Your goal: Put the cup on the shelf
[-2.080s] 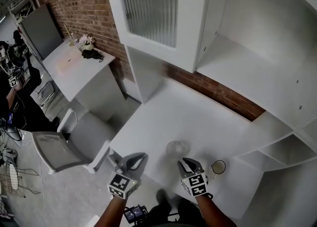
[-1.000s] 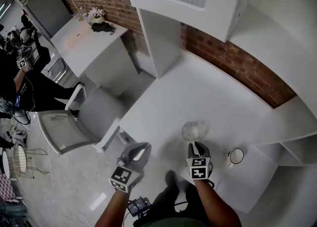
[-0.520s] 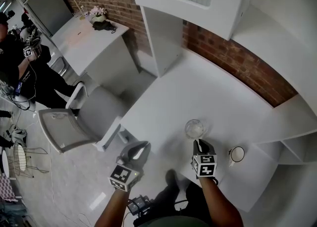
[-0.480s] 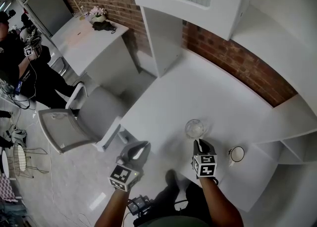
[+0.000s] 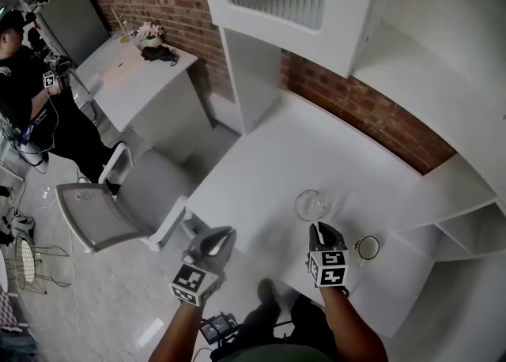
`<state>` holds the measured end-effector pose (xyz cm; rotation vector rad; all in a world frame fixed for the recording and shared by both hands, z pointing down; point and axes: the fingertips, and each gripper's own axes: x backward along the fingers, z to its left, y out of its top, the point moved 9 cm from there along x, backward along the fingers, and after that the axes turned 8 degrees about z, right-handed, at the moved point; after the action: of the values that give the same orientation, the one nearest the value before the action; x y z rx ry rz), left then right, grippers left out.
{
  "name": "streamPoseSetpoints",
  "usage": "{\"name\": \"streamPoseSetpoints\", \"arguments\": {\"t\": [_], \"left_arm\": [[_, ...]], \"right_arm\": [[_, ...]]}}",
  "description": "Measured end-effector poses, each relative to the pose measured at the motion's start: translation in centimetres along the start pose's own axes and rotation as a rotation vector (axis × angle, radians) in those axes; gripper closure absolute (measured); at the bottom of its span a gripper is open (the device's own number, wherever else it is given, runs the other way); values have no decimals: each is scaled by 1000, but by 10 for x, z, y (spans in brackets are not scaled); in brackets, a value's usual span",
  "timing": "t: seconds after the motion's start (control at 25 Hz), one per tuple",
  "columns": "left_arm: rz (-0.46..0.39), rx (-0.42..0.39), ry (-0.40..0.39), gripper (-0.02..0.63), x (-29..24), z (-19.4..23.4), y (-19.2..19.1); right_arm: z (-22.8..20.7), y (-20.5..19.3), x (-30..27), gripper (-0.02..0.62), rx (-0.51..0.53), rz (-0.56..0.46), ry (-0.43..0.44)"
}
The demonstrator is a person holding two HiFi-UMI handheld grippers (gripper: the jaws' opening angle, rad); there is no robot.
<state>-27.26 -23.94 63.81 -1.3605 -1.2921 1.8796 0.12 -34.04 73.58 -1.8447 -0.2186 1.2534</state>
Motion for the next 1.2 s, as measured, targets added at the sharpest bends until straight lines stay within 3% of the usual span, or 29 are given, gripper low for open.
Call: {"name": "streamPoseSetpoints", "arguments": {"t": [0.6, 1.2], "left_arm": [[-88, -33, -30, 577, 7, -1, 39], [-204, -120, -63, 577, 11, -20, 102]], "right_arm": [[-20, 58, 70, 540, 41, -114, -75], [-46, 113, 167, 540, 76, -250, -167]]}}
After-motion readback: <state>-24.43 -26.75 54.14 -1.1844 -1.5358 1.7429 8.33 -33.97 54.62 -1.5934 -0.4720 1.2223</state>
